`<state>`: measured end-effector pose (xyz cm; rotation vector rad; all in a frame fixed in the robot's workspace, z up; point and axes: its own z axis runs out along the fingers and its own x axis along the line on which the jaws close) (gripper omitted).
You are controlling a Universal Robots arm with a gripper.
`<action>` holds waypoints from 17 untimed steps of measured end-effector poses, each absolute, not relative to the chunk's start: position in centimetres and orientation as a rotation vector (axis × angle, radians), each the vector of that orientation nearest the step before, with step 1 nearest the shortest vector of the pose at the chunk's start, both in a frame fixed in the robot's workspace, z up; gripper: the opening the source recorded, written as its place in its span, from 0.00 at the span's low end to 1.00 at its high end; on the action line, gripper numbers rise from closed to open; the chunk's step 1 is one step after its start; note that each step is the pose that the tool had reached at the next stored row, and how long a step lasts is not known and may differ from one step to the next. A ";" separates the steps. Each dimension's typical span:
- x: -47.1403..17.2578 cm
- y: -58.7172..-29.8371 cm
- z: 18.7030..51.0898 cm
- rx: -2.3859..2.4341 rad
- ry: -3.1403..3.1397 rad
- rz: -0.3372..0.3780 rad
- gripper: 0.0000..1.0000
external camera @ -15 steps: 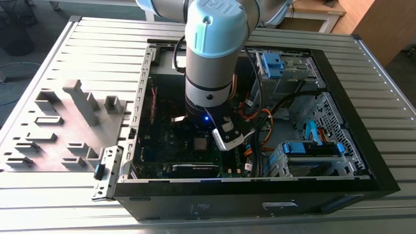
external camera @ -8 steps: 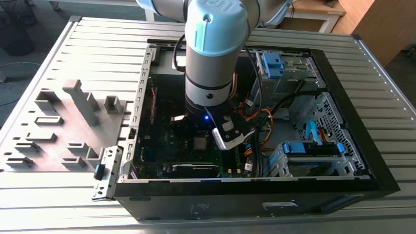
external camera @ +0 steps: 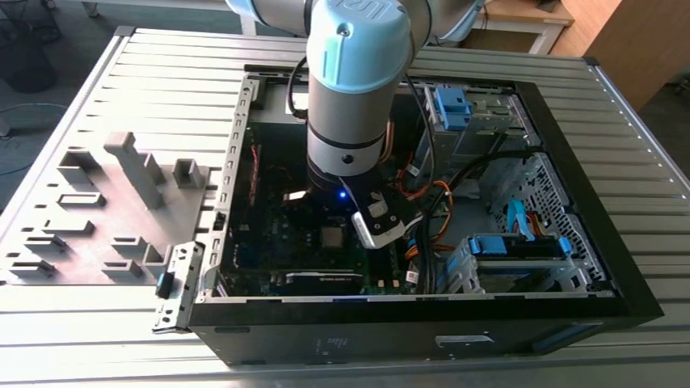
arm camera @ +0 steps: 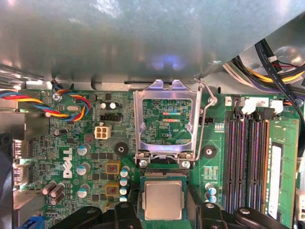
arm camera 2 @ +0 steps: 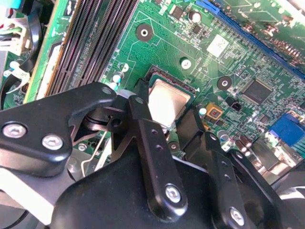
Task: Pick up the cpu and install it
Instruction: 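Place the cpu into insertion slot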
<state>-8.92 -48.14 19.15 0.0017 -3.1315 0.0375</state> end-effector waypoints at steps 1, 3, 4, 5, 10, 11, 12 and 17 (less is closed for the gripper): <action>-8.9 -48.1 19.1 0.002 -3.131 0.038 0.47; -8.9 -48.1 19.1 0.002 -3.131 0.038 0.47; -8.9 -48.1 19.1 0.002 -3.131 0.038 0.47; -8.9 -48.1 19.1 0.002 -3.131 0.038 0.47; -8.9 -48.1 19.0 0.002 -3.132 0.037 0.47; -8.9 -48.1 19.0 0.002 -3.132 0.037 0.47; -8.9 -48.1 18.9 0.002 -3.131 0.038 0.47; -8.9 -48.1 18.9 0.002 -3.131 0.038 0.47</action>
